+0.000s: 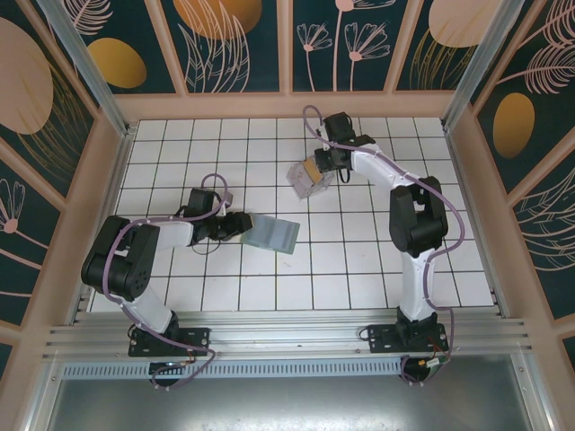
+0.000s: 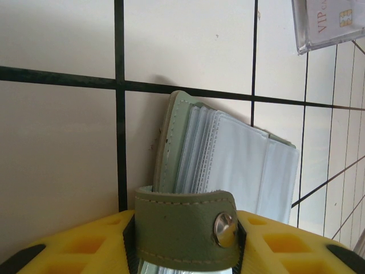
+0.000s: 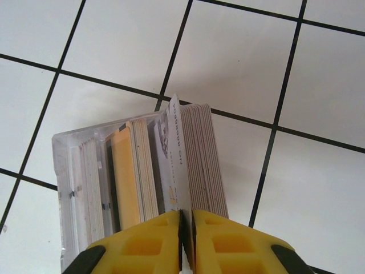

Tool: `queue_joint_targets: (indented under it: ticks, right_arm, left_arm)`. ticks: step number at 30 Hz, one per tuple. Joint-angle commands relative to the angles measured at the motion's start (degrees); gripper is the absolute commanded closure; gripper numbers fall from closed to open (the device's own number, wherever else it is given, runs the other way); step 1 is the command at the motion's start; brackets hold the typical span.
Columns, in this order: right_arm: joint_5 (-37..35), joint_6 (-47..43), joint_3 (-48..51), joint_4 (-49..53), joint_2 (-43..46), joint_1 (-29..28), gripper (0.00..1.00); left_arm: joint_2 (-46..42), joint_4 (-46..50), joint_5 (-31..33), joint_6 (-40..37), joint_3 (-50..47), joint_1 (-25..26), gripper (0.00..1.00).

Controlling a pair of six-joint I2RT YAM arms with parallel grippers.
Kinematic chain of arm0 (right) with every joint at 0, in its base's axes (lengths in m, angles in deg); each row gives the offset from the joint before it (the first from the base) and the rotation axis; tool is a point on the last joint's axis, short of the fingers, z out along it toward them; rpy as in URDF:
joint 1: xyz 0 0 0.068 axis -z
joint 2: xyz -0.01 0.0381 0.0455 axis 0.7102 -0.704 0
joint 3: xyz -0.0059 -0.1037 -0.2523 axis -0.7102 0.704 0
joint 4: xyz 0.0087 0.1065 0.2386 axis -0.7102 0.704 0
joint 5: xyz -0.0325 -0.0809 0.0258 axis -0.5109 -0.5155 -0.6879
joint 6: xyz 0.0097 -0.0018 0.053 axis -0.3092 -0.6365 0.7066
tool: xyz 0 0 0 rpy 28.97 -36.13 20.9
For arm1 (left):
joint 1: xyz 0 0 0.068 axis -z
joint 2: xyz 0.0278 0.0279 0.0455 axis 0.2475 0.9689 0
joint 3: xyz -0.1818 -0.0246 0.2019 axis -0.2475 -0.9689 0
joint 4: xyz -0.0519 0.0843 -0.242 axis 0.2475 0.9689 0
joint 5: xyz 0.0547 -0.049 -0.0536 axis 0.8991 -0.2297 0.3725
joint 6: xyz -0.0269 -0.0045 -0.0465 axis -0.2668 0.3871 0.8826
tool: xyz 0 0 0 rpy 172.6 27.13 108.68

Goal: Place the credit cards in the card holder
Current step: Pick up the credit card from the storage box, then move the card holder to the bottom-center of the table.

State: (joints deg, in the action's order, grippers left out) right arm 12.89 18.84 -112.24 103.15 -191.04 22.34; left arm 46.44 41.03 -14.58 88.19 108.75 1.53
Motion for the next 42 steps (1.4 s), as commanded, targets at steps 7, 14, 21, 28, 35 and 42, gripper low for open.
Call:
queue_joint_targets:
  ticks: [7,14,21,28,35,42]
  right_arm:
    - [3.04,0.36,-0.19,-0.56,6.04,0.59,0.90]
    - [9.02,3.76,4.80,-4.88,12.01,1.06,0.93]
    - [20.84,13.03,17.91,-15.59,21.82,1.10,0.94]
    - [32.15,35.22,43.99,-40.89,31.43,-1.98,0.95]
    - [26.05,47.35,59.79,-57.10,30.55,-11.56,0.97]
    - [23.10,53.62,67.97,-68.15,27.43,-14.57,0.98]
  left_arm:
    - [1.49,-1.66,-0.60,0.25,0.07,0.56,0.55]
    - [1.42,-2.17,-1.25,0.56,-0.52,0.49,0.68]
    - [-0.23,-4.50,-2.20,1.98,-3.07,0.59,0.75]
    - [-2.84,-6.68,-2.22,3.91,-7.59,1.26,0.80]
    - [-3.66,-7.61,-1.60,5.08,-9.58,3.71,0.86]
    - [-2.64,-9.36,-1.54,6.24,-10.64,5.41,0.92]
